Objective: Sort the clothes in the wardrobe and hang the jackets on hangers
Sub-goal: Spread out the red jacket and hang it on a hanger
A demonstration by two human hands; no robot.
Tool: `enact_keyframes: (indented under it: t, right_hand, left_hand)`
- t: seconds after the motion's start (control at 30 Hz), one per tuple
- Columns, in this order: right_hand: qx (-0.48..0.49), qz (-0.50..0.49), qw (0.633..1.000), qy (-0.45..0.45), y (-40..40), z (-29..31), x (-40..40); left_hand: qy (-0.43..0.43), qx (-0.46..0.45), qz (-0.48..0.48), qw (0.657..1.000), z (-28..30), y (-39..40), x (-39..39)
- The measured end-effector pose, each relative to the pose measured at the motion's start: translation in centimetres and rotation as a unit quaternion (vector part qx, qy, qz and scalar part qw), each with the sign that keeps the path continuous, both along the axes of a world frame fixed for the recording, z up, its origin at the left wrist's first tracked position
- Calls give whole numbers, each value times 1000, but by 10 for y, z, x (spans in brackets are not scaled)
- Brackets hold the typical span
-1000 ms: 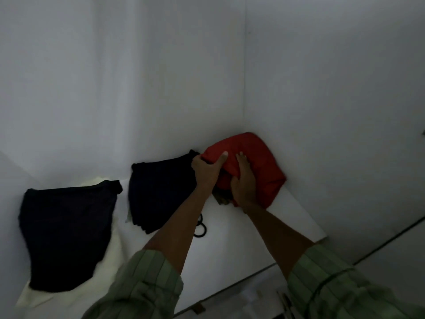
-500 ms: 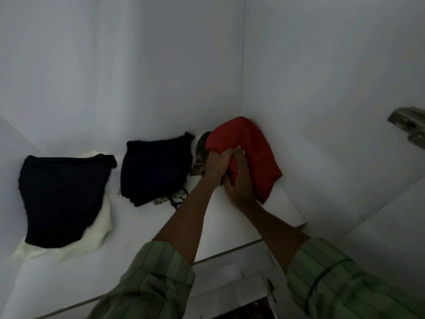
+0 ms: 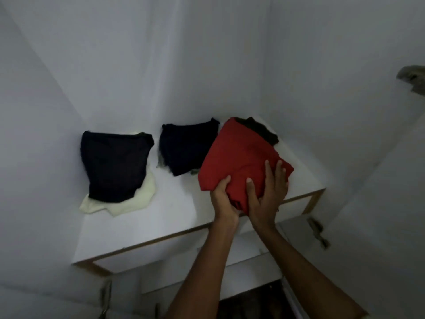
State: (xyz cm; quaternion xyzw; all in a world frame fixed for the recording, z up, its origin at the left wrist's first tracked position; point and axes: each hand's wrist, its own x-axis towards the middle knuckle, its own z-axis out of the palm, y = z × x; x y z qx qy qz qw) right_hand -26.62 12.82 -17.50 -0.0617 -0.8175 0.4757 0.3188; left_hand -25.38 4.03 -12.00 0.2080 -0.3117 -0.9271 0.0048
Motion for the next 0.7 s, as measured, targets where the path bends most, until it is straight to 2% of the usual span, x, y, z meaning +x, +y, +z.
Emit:
enact_keyframes:
  t: [0.1, 0.17, 0.23, 0.3, 0.33, 0.4, 0.47, 0.53, 0.6, 0.67, 0.7]
  right_hand:
    - [-63, 11, 993, -101, -19, 0, 15]
    - [-42, 78, 988, -127, -29, 0, 18]
    - [19, 113, 979, -166, -35, 0, 15]
    - [60, 105, 967, -222, -36, 0, 7]
    - [63, 96, 962, -249, -35, 1, 2]
    - [57, 75, 951, -295, -31, 4, -7]
    - [48, 52, 941, -330, -29, 7, -11]
    - [61, 33, 933, -353, -28, 13, -10]
    - [63, 35, 924, -376, -27, 15, -10]
    - [26, 55, 922, -382, -24, 19, -12]
    - [4, 67, 925, -373, -21, 22, -11]
  left_hand:
    - [-19, 98, 61, 993, -8, -24, 40]
    - [-27, 121, 86, 988, -18, -40, 61]
    - [-51, 91, 65, 992, -29, -51, 80]
    - [-101, -16, -12, 995, -42, -64, 90]
    - [-133, -85, -80, 984, -42, -70, 94]
    - [-165, -222, -243, 930, -36, -83, 105]
    - [-130, -354, -328, 866, -23, -90, 113]
    - [-47, -454, -261, 851, -11, -88, 116]
    - [19, -546, -110, 831, -5, -84, 113]
    - [37, -647, -4, 761, -2, -87, 100]
    - [47, -686, -6, 726, -3, -87, 94]
